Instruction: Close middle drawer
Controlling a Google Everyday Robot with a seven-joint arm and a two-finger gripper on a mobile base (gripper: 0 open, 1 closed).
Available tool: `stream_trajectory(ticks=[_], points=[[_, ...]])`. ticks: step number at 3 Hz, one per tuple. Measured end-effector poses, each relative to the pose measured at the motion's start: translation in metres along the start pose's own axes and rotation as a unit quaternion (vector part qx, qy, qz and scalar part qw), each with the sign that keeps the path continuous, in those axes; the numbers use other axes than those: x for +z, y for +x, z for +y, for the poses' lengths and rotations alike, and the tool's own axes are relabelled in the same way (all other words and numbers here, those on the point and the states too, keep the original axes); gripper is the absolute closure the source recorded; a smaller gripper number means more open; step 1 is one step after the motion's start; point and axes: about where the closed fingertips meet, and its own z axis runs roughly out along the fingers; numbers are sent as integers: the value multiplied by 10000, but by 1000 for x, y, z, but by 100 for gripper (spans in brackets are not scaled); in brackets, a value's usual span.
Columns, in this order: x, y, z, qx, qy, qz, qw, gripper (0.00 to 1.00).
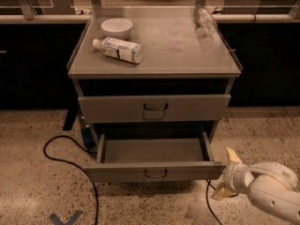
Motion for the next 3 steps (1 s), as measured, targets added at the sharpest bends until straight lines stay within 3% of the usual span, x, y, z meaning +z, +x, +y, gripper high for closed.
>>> stream_trajectory(ticks=[1,2,3], points=[[-20,-6,-9,-134,246,-54,9996,0],[24,-7,33,-290,-370,-142,9988,0],[24,-8,33,-291,-370,-142,9988,0]])
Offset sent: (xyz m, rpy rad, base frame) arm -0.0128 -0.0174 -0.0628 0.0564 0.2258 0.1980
